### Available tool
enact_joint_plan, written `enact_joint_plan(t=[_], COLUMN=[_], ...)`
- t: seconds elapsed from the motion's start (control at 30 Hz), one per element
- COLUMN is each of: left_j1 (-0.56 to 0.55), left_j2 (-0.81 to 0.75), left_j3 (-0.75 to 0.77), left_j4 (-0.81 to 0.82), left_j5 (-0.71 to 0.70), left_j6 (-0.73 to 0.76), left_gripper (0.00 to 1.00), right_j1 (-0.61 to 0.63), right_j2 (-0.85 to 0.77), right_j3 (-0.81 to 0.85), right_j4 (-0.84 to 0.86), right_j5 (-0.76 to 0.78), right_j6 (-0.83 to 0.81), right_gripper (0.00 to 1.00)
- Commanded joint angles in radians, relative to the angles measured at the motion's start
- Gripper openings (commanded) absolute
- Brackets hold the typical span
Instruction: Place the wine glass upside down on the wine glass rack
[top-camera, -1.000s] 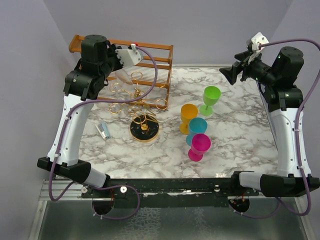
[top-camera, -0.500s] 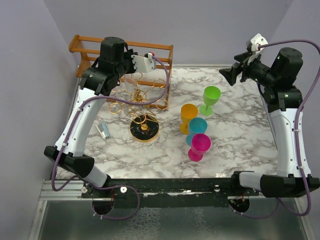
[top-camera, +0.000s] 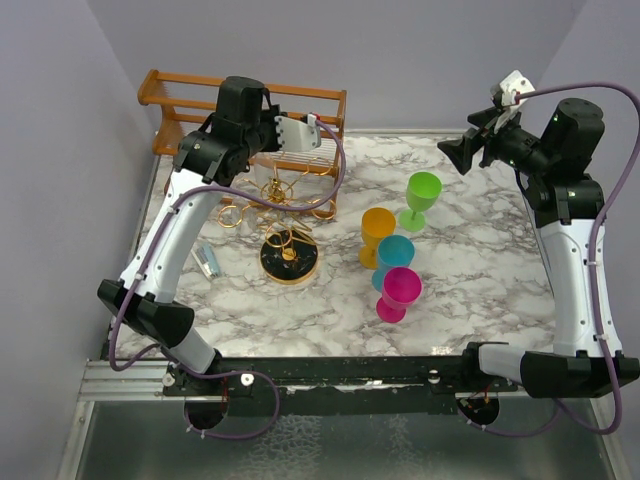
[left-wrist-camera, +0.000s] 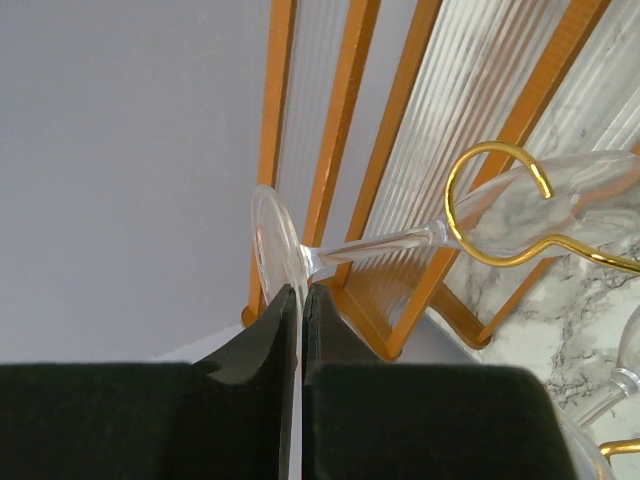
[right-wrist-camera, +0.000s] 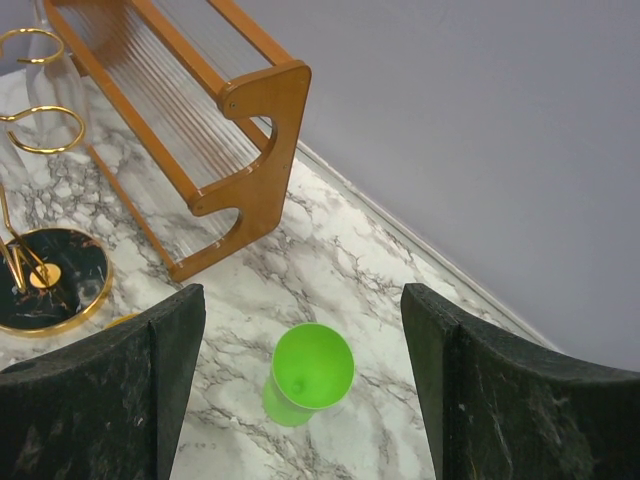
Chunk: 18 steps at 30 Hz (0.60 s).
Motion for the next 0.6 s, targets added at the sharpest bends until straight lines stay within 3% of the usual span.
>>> enact_joint_plan(t=[0.0, 0.57], left_j1=[-0.009, -0.038], left_j2=[0.011, 0.042], left_j3=[0.046, 0.039], left_j4=[-0.015, 0.018], left_j5=[0.052, 0.139], left_j6=[0.018, 0.012], left_gripper=[0.0, 0.0], right_j1=[0.003, 0.003], right_j2=[-0.024, -0.039], right_j3=[-0.005, -0.021], right_j4=[0.013, 0.018], right_j5=[0.009, 0.007], right_j6=[-0.007, -0.005], right_gripper=[0.79, 0.79])
